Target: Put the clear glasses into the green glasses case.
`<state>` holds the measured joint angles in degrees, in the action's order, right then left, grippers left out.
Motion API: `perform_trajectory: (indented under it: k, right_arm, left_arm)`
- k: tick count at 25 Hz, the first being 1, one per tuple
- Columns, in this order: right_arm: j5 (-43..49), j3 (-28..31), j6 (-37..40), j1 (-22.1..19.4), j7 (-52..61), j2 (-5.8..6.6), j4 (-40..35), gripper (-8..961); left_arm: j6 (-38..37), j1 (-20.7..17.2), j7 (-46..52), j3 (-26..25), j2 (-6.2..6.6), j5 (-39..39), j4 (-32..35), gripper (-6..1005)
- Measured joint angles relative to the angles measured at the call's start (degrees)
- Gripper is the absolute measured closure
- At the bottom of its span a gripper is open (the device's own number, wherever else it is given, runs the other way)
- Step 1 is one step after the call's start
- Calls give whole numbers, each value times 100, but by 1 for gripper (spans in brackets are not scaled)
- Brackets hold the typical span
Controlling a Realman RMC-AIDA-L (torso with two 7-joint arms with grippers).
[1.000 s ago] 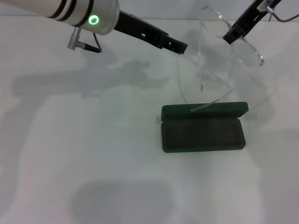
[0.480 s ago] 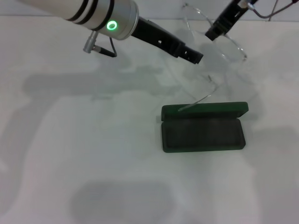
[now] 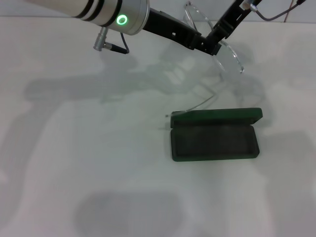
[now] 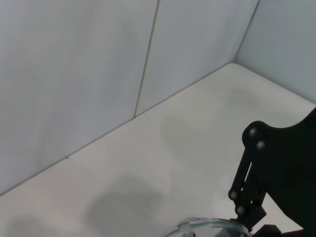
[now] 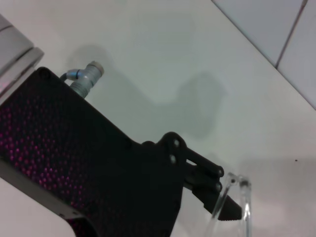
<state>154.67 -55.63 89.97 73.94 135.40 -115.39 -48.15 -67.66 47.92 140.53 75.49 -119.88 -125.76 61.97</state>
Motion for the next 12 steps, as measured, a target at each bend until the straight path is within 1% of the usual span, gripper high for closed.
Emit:
perform_trajectory:
  k: [7, 12]
  right_arm:
    - [3, 37, -35, -86, -4, 24, -53, 863]
    - [27, 14, -118, -112, -12, 35, -55, 864]
  left_arm:
    - [-44, -130, -160, -16, 28, 289, 48, 112]
    - [-271, -140, -201, -49, 42, 336, 95, 112]
